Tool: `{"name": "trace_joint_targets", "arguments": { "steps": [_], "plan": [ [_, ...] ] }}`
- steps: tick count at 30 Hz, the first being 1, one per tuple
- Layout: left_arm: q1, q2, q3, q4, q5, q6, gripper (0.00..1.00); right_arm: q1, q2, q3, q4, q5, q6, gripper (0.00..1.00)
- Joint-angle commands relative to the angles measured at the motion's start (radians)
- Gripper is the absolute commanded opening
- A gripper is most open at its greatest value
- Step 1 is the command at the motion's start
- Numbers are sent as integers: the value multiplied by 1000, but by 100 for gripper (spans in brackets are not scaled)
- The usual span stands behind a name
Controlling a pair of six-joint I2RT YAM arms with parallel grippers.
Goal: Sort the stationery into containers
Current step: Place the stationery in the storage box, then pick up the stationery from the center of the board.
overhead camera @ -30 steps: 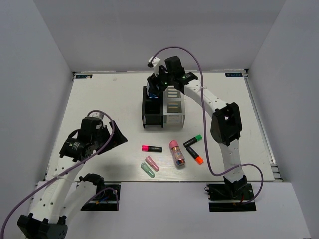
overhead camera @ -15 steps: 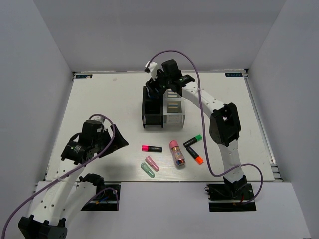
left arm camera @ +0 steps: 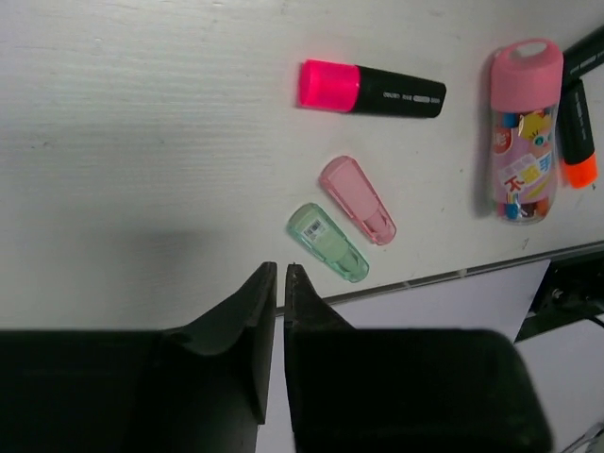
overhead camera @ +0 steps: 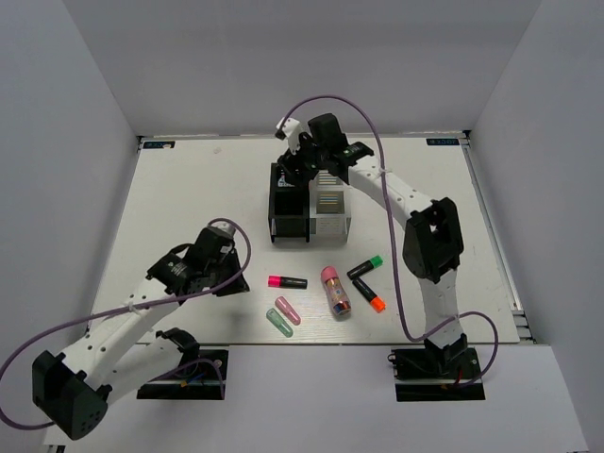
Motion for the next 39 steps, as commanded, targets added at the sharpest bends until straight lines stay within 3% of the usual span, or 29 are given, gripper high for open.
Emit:
{"name": "trace_joint_targets", "arguments": {
  "steps": [1, 3, 5, 6, 8, 9, 10, 11, 14, 15, 18, 21, 24, 26, 39],
  "plan": [
    [-77, 15, 49, 46, -95, 1, 20, 0, -137, -30, -27, -1, 38, 65],
    [-146, 44, 50, 70, -135, 13, 22, -7, -192, -50, -88, -15, 95, 0],
    [-213, 88, 50, 72, -202, 7, 33, -16, -267, -143, -182, -62, 86, 0],
    [-227, 105, 47, 86, -253, -20, 61, -13, -338, -182, -261, -70, 69, 0],
    [-264, 137, 34, 101, -285, -57, 82, -12, -459, -266, -320, -47, 58, 53],
    [-281, 156, 34, 98, -332, -66, 92, -13, -484, -400, -366, -27, 64, 63],
    [-286, 165, 35, 93, -346, -80, 93, -9, -514, -452, -380, -15, 75, 63],
    [-286, 176, 35, 89, -359, -97, 95, -13, -592, -610, -381, 5, 90, 60],
    [-289, 188, 32, 95, -390, -139, 95, 5, -709, -791, -342, 75, 147, 49],
    [-287, 182, 18, 101, -391, -143, 95, 17, -731, -896, -331, 74, 150, 49],
    [-290, 152, -26, 150, -380, -165, 95, 66, -823, -969, -311, 69, 193, 58],
    [-290, 128, -66, 172, -376, -189, 95, 106, -803, -956, -315, 103, 275, 65],
    [-290, 101, -84, 162, -371, -203, 95, 134, -770, -930, -305, 120, 325, 84],
    [-290, 72, -104, 152, -370, -212, 95, 148, -766, -929, -264, 103, 357, 88],
    [-290, -43, -175, 107, -390, -240, 96, 210, -659, -962, -29, 321, 555, 80]
  ]
}}
